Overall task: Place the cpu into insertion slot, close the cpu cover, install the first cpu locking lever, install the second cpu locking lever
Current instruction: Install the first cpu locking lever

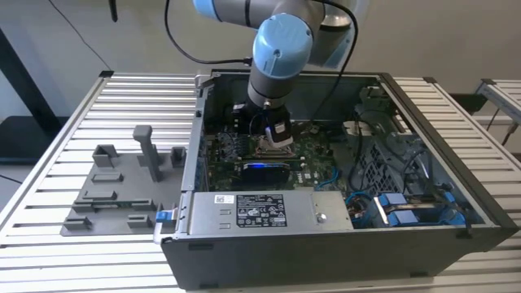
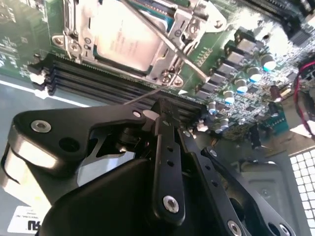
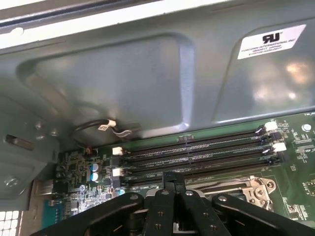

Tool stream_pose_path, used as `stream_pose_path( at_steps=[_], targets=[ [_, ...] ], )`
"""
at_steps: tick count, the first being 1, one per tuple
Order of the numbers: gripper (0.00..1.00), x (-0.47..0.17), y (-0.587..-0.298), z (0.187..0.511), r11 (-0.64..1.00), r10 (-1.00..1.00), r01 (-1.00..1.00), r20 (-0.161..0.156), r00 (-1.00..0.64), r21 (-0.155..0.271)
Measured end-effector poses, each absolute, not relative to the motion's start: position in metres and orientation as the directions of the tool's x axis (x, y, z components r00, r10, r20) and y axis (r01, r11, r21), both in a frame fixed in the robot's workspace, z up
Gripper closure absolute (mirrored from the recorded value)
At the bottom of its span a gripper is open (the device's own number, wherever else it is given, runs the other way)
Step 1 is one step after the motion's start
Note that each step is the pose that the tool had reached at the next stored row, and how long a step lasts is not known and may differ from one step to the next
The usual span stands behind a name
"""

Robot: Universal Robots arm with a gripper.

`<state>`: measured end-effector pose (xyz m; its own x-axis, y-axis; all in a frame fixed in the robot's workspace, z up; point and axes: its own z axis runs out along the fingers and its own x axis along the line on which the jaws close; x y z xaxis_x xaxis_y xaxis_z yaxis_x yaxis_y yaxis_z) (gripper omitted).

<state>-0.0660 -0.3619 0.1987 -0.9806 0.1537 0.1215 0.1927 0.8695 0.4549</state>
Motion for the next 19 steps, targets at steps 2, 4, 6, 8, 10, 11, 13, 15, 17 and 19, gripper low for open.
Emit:
stream_pose_path(
  at_steps=[2,4,6,8,10,11,13,15,17,19],
  targets=[
    [0.89,-0.0660,-0.3627,0.1984,0.869,0.155,0.194,0.121,-0.980,0.455],
    [0.89,-0.0659,-0.3637,0.1980,0.869,0.158,0.196,0.122,-0.980,0.455],
    [0.89,-0.0657,-0.3642,0.1974,0.868,0.161,0.199,0.121,-0.980,0.455],
    [0.89,-0.0651,-0.3643,0.1967,0.868,0.163,0.201,0.121,-0.979,0.455],
    [0.89,-0.0643,-0.3643,0.1960,0.867,0.165,0.203,0.122,-0.979,0.455],
    [0.89,-0.0638,-0.3643,0.1956,0.867,0.166,0.204,0.121,-0.979,0.455],
    [0.89,-0.0632,-0.3643,0.1948,0.867,0.168,0.205,0.122,-0.978,0.455],
    [0.89,-0.0630,-0.3643,0.1942,0.866,0.169,0.206,0.122,-0.978,0.455],
    [0.89,-0.0629,-0.3642,0.1936,0.866,0.169,0.206,0.122,-0.978,0.455],
    [0.89,-0.0629,-0.3639,0.1930,0.866,0.169,0.206,0.122,-0.978,0.456]
  ],
)
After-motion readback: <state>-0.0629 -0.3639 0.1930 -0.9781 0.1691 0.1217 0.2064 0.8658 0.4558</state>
